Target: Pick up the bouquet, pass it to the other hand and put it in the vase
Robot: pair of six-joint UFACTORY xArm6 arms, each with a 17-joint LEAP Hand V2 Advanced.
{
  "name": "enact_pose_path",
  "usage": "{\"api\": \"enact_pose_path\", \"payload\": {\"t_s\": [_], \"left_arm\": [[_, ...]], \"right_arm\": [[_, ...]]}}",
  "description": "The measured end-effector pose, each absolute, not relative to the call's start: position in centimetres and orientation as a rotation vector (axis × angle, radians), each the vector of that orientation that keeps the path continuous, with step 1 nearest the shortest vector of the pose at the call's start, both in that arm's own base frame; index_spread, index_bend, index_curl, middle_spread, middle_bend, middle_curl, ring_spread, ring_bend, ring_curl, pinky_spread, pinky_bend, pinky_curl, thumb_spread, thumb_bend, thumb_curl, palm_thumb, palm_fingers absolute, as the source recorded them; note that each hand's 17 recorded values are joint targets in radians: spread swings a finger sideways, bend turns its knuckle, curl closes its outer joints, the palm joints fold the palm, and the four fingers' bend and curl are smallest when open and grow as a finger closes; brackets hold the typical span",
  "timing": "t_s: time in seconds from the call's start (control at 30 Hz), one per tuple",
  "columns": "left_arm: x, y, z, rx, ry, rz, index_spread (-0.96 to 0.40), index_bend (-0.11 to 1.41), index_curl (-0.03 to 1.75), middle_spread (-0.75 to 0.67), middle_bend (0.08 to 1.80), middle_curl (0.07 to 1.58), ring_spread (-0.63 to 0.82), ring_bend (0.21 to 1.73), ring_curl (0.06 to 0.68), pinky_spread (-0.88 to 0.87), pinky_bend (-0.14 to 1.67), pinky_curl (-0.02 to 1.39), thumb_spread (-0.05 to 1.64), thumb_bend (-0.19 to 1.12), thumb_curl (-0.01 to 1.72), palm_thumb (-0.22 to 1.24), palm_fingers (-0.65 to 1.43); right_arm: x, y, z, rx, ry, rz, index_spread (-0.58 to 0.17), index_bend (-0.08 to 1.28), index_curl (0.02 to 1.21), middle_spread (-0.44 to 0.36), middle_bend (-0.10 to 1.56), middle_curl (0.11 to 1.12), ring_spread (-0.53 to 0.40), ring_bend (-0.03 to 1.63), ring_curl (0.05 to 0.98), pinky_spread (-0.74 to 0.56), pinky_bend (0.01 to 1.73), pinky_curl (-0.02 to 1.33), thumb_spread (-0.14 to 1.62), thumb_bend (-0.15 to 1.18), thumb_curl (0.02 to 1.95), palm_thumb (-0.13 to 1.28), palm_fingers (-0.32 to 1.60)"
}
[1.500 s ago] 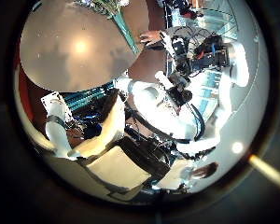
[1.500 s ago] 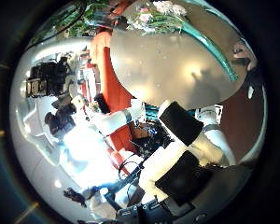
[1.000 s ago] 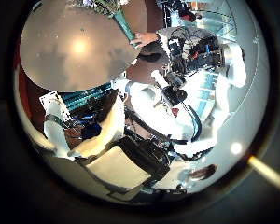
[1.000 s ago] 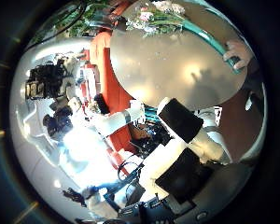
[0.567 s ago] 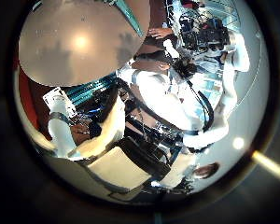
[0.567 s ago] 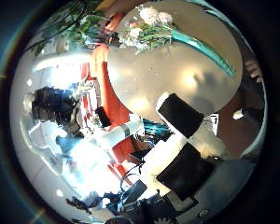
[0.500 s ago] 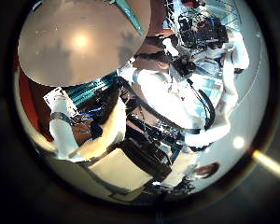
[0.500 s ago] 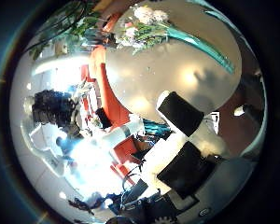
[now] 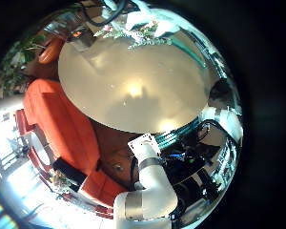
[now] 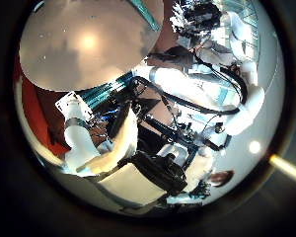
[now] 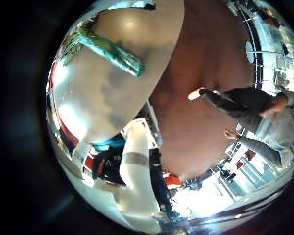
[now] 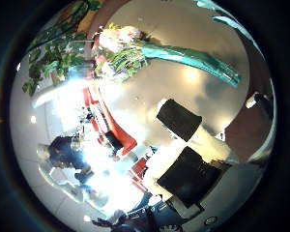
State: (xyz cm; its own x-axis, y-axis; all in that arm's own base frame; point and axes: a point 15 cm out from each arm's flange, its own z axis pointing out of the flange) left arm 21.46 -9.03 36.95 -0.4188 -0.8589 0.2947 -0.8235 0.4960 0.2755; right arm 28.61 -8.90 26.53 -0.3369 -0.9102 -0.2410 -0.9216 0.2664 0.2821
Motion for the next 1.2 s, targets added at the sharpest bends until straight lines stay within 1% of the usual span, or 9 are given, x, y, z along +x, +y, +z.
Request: {"api": "enact_pose_path", "payload": {"t_s": [0.13,0.3,0.53,0.7,0.87,1.07,1.13,1.2], "left_arm": [[21.6,-9.1,36.7,1.388,-2.343,-0.129,0.01,0.38,0.48,0.39,0.19,0.33,0.56,0.39,0.204,0.51,0.17,0.22,1.14,-0.02,0.32,0.36,0.16],[21.5,-9.1,36.5,1.373,-2.343,-0.130,0.01,0.39,0.48,0.40,0.19,0.33,0.56,0.38,0.204,0.51,0.17,0.22,1.14,-0.02,0.32,0.36,0.15],[21.6,-9.0,36.3,1.366,-2.340,-0.138,0.01,0.38,0.48,0.40,0.19,0.33,0.56,0.38,0.205,0.51,0.17,0.22,1.14,-0.02,0.32,0.35,0.15],[21.7,-8.9,36.3,1.371,-2.340,-0.137,0.01,0.38,0.48,0.40,0.19,0.33,0.56,0.38,0.206,0.52,0.17,0.22,1.14,-0.02,0.33,0.35,0.15],[21.7,-8.9,36.2,1.367,-2.338,-0.140,0.01,0.38,0.47,0.40,0.19,0.33,0.56,0.38,0.207,0.52,0.17,0.22,1.14,-0.02,0.33,0.35,0.15],[21.8,-8.9,36.1,1.366,-2.332,-0.144,0.01,0.38,0.47,0.40,0.19,0.33,0.56,0.38,0.208,0.52,0.17,0.22,1.14,-0.02,0.33,0.35,0.15],[21.9,-8.9,36.1,1.367,-2.333,-0.144,0.01,0.38,0.47,0.40,0.19,0.33,0.56,0.38,0.208,0.52,0.17,0.22,1.14,-0.02,0.33,0.35,0.15],[21.9,-8.9,36.1,1.367,-2.333,-0.145,0.01,0.38,0.47,0.40,0.19,0.33,0.56,0.37,0.209,0.52,0.17,0.22,1.14,-0.02,0.33,0.35,0.15]], "right_arm": [[30.0,-9.5,24.0,-1.771,2.502,0.610,-0.256,0.16,0.30,-0.069,0.45,0.44,-0.119,0.79,0.250,0.28,0.51,0.12,1.12,-0.02,0.40,0.57,0.45],[31.0,-9.3,21.9,-1.781,2.512,0.635,-0.243,0.17,0.31,-0.088,0.47,0.46,-0.140,0.81,0.263,0.26,0.51,0.11,1.10,-0.02,0.41,0.59,0.43],[32.5,-9.3,19.7,-1.804,2.507,0.613,-0.236,0.18,0.32,-0.080,0.46,0.46,-0.136,0.82,0.274,0.23,0.53,0.12,1.08,-0.02,0.42,0.60,0.38],[30.7,-8.0,17.2,-1.813,2.523,0.690,-0.231,0.18,0.34,-0.078,0.46,0.47,-0.134,0.82,0.278,0.22,0.55,0.12,1.07,-0.02,0.42,0.61,0.37],[30.8,-8.4,16.2,-1.833,2.546,0.643,-0.228,0.18,0.35,-0.078,0.46,0.48,-0.124,0.82,0.285,0.21,0.55,0.12,1.06,-0.02,0.42,0.61,0.36],[30.5,-8.3,14.9,-1.847,2.573,0.677,-0.228,0.18,0.36,-0.077,0.45,0.49,-0.124,0.81,0.289,0.21,0.56,0.13,1.05,-0.02,0.42,0.62,0.36],[30.5,-8.1,14.8,-1.855,2.572,0.680,-0.226,0.18,0.36,-0.077,0.46,0.49,-0.129,0.82,0.291,0.20,0.57,0.13,1.05,-0.02,0.43,0.64,0.37],[30.5,-8.0,14.7,-1.867,2.576,0.679,-0.230,0.18,0.36,-0.092,0.46,0.49,-0.147,0.84,0.296,0.16,0.59,0.12,1.04,-0.02,0.43,0.65,0.41]]}}
